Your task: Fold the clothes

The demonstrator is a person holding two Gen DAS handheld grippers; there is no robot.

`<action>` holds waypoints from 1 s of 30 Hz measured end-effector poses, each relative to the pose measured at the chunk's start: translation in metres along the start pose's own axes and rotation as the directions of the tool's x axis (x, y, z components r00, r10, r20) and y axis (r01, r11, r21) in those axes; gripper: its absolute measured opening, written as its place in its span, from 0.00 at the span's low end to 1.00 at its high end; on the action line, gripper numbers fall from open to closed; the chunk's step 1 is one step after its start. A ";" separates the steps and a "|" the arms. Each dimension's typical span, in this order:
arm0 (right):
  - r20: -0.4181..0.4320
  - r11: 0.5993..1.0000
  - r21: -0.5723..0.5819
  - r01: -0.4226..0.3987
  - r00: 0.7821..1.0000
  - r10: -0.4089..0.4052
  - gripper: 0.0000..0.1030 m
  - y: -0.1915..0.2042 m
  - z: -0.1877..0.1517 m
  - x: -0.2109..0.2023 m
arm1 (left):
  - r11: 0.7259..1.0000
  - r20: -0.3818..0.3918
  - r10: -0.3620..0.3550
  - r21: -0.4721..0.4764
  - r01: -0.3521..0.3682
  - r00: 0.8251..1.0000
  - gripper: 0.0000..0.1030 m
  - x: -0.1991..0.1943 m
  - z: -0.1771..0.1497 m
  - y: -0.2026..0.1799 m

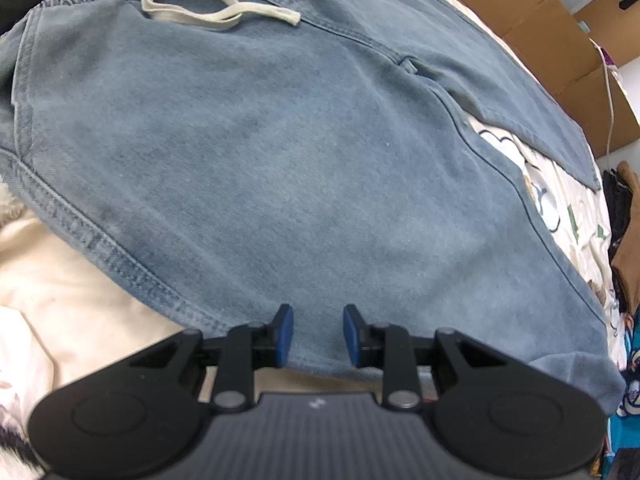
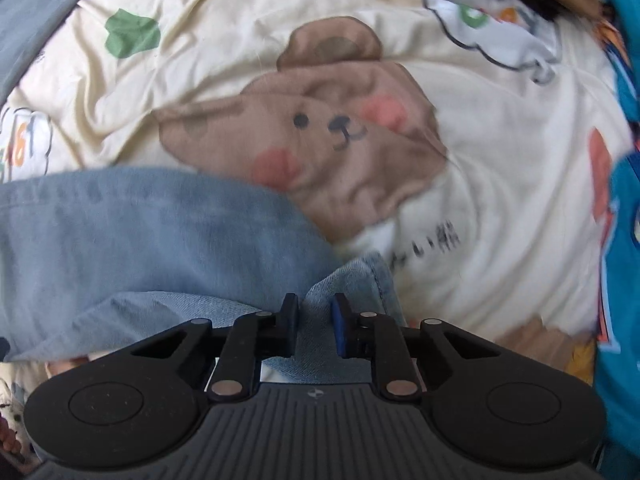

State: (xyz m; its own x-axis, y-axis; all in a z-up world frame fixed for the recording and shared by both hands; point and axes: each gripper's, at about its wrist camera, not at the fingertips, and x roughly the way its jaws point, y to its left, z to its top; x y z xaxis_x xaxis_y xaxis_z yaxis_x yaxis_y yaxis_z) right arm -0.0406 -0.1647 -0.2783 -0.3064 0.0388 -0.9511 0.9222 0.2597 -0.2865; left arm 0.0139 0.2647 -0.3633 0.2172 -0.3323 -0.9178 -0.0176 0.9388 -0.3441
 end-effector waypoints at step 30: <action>0.156 0.982 -0.190 -0.005 0.987 0.036 0.41 -0.005 0.046 -0.006 | 0.999 0.001 0.048 0.008 -0.048 0.999 0.28 -0.002 0.010 -0.009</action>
State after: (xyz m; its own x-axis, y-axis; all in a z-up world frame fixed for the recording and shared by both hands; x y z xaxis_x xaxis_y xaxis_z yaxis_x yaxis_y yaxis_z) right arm -0.0328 -0.2104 -0.2759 -0.2328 -0.1029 -0.9671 0.8624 0.4378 -0.2542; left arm 0.0230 0.2581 -0.3563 0.2174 -0.2864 -0.9331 -0.0200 0.9545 -0.2976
